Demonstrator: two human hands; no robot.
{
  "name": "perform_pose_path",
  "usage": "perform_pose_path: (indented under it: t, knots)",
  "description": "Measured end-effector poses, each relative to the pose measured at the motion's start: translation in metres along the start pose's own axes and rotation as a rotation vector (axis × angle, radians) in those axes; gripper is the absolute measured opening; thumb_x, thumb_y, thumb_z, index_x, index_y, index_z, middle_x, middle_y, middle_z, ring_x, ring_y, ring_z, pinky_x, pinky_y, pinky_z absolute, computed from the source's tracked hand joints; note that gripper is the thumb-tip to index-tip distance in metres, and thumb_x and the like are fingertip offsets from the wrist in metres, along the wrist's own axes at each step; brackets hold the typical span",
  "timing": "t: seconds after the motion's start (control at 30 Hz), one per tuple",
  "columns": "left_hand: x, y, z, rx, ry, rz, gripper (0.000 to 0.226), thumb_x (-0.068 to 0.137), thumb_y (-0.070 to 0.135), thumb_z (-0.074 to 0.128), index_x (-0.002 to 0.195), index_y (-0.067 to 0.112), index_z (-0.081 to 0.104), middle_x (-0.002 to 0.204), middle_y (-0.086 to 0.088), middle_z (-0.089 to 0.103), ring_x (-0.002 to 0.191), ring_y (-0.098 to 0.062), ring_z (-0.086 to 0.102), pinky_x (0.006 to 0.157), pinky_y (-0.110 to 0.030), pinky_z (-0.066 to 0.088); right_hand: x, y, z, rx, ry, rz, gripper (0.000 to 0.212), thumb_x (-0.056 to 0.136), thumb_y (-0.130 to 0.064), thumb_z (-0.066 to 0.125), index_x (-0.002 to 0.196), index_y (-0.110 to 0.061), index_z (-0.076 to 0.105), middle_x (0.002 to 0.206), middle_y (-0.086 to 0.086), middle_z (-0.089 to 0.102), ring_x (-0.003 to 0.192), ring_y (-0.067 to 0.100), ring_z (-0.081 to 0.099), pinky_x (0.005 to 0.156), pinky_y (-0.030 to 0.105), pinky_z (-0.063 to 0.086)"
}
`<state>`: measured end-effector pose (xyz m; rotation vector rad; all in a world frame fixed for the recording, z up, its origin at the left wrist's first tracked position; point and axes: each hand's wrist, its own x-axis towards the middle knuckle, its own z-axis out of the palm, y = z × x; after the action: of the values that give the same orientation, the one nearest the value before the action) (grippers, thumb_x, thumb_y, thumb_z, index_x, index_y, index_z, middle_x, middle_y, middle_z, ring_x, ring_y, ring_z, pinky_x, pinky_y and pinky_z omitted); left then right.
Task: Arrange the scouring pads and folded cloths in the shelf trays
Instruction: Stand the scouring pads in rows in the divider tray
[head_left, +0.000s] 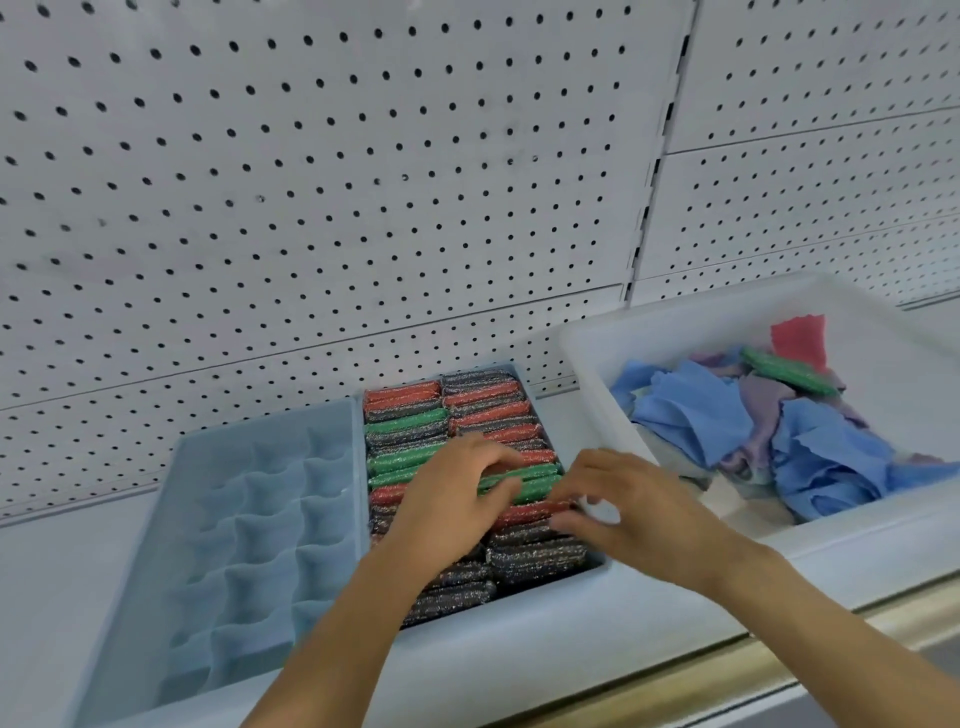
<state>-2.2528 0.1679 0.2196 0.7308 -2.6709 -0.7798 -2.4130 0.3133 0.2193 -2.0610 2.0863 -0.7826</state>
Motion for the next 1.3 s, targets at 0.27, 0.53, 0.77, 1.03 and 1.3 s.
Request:
perform_pose_path:
  t: [0.27, 0.53, 0.77, 1.03, 1.3]
  knots:
    - [0.075, 0.057, 0.042, -0.068, 0.058, 0.067, 0.043, 0.092, 0.037, 0.061, 0.133, 0.025, 0.052, 0.132, 0.006, 0.050, 0.124, -0.011, 0.043, 0.105, -0.027, 0.033, -0.004, 0.105, -0.064, 0.105, 0.411, 0.466, 0.005, 0.085, -0.009, 0.069, 0.082, -0.013, 0.071, 0.080, 0.002, 0.067, 0.071, 0.006, 0.055, 0.065, 0.009, 0.038]
    - [0.134, 0.068, 0.073, 0.077, -0.064, -0.151, 0.074, 0.095, 0.044, 0.052, 0.153, 0.014, 0.018, 0.163, -0.005, 0.003, 0.149, -0.021, 0.003, 0.121, -0.037, 0.010, -0.024, 0.246, -0.109, -0.207, 0.065, 0.965, 0.062, 0.081, -0.027, 0.070, 0.137, -0.018, 0.045, 0.130, 0.017, 0.048, 0.115, 0.039, 0.047, 0.091, 0.047, 0.046]
    - [0.136, 0.062, 0.077, 0.075, -0.030, -0.145, 0.075, 0.093, 0.044, 0.054, 0.153, 0.013, 0.020, 0.164, 0.000, 0.003, 0.150, -0.015, 0.005, 0.121, -0.034, 0.013, -0.018, 0.263, -0.109, -0.320, 0.106, 0.958, 0.038, 0.089, -0.012, 0.051, 0.126, -0.016, 0.057, 0.106, 0.022, 0.062, 0.092, 0.039, 0.059, 0.074, 0.039, 0.046]
    - [0.087, 0.051, 0.035, -0.181, -0.170, -0.090, 0.063, 0.092, 0.046, 0.059, 0.148, 0.034, 0.033, 0.155, 0.018, 0.027, 0.138, 0.002, 0.027, 0.111, -0.023, 0.024, -0.005, 0.137, -0.124, 0.449, 0.601, 0.639, 0.017, 0.089, -0.001, 0.060, 0.105, -0.006, 0.058, 0.088, 0.008, 0.068, 0.064, 0.004, 0.063, 0.058, 0.021, 0.051]
    - [-0.013, -0.010, 0.005, -0.022, -0.304, 0.009, 0.056, 0.069, 0.055, 0.079, 0.120, 0.057, 0.055, 0.140, 0.044, 0.026, 0.141, 0.012, 0.002, 0.117, -0.032, 0.008, -0.019, 0.022, -0.072, 0.744, 0.068, 0.393, 0.022, 0.082, -0.003, 0.071, 0.091, -0.023, 0.068, 0.084, -0.012, 0.072, 0.075, 0.005, 0.062, 0.073, 0.028, 0.049]
